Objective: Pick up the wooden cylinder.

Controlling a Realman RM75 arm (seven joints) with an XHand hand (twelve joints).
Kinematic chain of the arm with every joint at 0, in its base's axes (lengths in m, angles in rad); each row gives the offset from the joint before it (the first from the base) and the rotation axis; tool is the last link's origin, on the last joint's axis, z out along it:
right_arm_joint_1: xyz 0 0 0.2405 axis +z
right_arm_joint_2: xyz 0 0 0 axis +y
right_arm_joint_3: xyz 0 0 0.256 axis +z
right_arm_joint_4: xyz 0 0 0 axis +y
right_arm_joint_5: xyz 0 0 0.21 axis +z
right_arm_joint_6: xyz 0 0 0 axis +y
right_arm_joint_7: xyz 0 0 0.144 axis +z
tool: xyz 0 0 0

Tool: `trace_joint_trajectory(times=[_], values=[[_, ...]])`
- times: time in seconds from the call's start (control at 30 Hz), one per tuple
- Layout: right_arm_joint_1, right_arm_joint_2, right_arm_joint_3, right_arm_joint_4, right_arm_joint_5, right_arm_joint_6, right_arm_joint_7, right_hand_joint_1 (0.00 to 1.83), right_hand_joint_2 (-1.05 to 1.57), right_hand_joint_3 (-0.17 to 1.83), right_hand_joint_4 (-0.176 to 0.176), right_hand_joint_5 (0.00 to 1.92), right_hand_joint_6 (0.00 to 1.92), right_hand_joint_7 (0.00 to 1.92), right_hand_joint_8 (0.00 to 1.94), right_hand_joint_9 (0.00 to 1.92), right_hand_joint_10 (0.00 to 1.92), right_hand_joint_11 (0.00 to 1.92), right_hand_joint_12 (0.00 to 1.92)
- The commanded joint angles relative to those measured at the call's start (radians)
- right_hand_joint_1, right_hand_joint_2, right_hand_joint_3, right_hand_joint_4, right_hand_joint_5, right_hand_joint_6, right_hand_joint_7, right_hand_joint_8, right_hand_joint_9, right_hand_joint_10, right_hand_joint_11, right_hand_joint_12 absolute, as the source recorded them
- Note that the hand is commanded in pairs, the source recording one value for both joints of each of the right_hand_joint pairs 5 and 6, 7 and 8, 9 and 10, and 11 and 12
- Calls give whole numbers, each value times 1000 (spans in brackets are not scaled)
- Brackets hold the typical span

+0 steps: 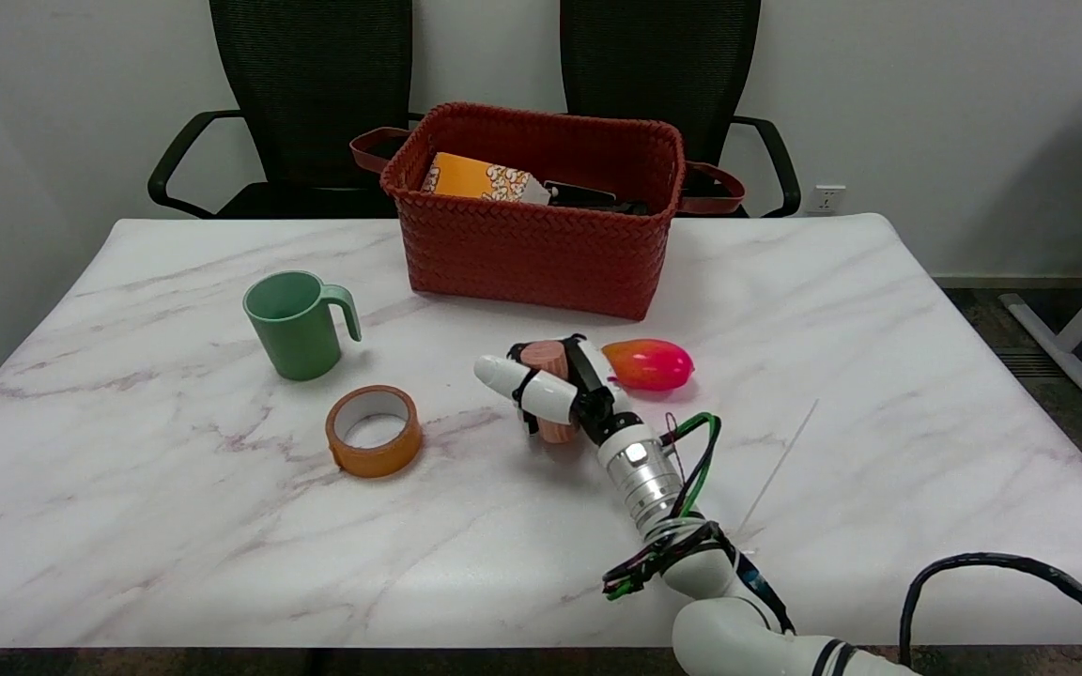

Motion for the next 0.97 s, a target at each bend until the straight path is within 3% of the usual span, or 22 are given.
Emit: trace_joint_trajectory(times=[0.03,0.97], values=[[5,32,35,88,-2,77,2,848,920,-175,0,1571,1571,1831,1831,1764,1764,1766,1766],[189,113,91,131,3,104,1,864,993,-175,0,1513,1513,1806,1806,1757,1757,1852,1852]])
